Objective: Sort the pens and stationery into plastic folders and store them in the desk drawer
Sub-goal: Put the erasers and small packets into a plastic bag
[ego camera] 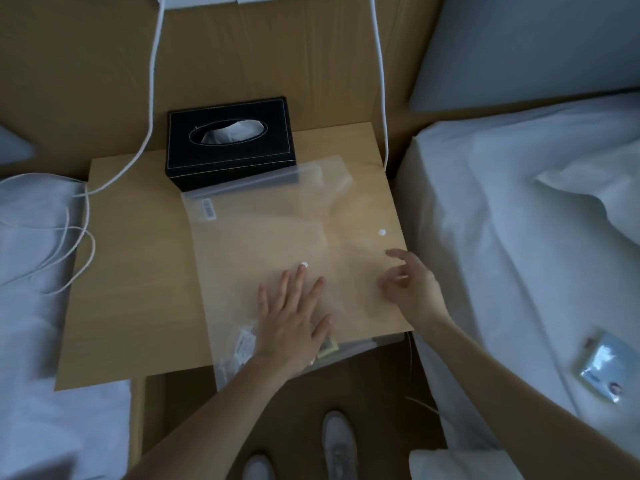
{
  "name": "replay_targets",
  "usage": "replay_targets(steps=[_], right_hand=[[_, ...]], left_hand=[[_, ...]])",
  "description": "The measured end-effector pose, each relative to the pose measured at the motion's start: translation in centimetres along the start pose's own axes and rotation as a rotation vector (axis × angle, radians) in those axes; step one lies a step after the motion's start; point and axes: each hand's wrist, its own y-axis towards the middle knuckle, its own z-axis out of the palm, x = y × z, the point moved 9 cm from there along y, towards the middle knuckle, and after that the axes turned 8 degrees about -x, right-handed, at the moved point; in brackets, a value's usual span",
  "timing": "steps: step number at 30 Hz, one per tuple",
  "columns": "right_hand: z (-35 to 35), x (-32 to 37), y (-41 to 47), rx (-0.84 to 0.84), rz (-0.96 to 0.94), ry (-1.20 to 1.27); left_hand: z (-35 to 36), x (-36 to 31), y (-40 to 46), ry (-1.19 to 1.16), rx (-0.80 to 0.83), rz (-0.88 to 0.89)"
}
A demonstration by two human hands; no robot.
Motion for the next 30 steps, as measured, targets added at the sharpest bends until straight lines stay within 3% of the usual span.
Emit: replay_targets(steps=[3, 9, 15, 20, 30], right_hand=[[0.8, 1.6, -0.4, 0.009, -0.065, 0.075], [3.8, 4.8, -2.2, 0.153, -0.326, -0.137], [7.3, 4.7, -3.0, 0.349, -0.348, -0.293], [8.7, 4.9, -3.2, 0.326, -0.496, -0.642], [10.4, 5.5, -2.0, 0.334, -0.541, -0.737]], left_hand=[[0.0, 0.0, 0.2, -0.006, 0.014, -0.006], [-0.1, -0.1, 0.2, 0.041, 0.027, 0.005], [-0.6, -0.3, 0.0, 0.010, 0.020, 0.007], [-0.6, 0.2, 0.0, -0.046, -0.030, -0.010], [-1.8, 0.9, -0.1, -0.208, -0.123, -0.050]])
